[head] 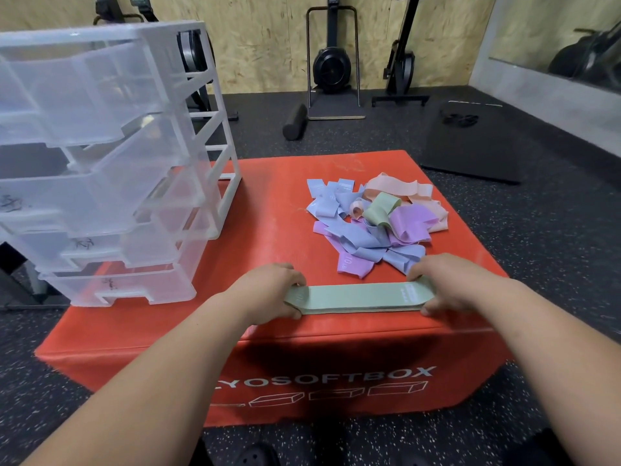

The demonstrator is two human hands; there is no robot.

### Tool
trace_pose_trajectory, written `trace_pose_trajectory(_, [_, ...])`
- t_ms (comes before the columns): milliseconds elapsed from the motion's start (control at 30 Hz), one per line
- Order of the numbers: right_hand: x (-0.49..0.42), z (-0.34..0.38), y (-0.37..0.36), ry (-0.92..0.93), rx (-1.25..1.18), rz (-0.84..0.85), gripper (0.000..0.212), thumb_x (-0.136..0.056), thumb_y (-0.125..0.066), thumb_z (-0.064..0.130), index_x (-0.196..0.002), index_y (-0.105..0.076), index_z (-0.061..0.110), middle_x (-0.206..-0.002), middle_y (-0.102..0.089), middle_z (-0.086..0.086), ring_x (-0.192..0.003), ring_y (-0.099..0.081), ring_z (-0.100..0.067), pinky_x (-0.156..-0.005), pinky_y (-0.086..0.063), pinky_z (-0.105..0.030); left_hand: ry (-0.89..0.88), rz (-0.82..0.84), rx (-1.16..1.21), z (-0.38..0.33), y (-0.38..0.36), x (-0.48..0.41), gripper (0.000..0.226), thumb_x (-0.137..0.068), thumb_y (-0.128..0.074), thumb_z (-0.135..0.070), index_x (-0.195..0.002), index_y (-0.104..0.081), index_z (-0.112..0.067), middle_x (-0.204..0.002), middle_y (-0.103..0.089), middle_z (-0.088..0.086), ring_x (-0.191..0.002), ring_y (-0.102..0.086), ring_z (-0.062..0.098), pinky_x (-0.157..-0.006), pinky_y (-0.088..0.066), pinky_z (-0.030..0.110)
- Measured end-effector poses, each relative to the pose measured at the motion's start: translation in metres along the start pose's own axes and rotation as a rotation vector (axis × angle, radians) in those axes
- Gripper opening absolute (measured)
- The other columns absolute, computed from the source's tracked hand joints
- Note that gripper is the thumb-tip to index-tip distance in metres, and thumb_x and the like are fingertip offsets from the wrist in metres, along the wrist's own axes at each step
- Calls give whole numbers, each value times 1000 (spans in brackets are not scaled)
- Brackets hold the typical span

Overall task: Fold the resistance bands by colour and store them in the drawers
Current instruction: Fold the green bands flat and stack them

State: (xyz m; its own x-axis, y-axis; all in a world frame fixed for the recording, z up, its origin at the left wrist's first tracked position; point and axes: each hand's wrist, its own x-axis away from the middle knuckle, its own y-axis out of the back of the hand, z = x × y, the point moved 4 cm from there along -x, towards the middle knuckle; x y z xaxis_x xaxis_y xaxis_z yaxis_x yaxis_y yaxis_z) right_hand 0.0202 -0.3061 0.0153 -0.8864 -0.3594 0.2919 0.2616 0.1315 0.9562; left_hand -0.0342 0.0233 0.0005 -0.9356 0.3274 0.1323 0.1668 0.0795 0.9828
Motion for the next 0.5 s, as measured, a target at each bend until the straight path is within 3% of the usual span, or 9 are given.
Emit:
trace_pose_trajectory(167, [1,1,7,34,-8,28,88,-61,-90,61,-139,-58,40,-131,-62,10,-120,-60,-19,-99,-49,-35,-6,-5,6,-1,2,0,79,-73,-82,-68,-140,-58,-33,-117,-59,-12,-109,-62,18,-87,-54,38])
trace_pose_trajectory(233, [0,-2,14,45,-96,-10,80,-65,-88,63,-136,-61,38,-125,-65,11,-112,-63,-14,-94,-50,-32,-11,-6,-1,-1,4,-2,83,-73,-78,-74,-143,-55,-35,-123,-60,-12,-112,-62,18,-90,-55,39])
trace_pose_trajectory(367, [-12,-11,32,26,-349,-263,54,-81,-83,50,-129,-66,33,-114,-67,10,-96,-64,-11,-86,-48,-29,-9,-31,80,-2,13,-10,83,-80,-68,-79,-148,-51,-35,-132,-58,-12,-114,-63,15,-95,-55,39])
trace_pose_trajectory(500, [-36,-13,40,-20,-376,-441,54,-87,-78,48,-136,-63,30,-123,-68,9,-103,-64,-15,-90,-54,-38,-9,-70,142,-2,22,-29,73,-87,-65,-76,-146,-53,-34,-129,-61,-11,-108,-63,13,-96,-53,37])
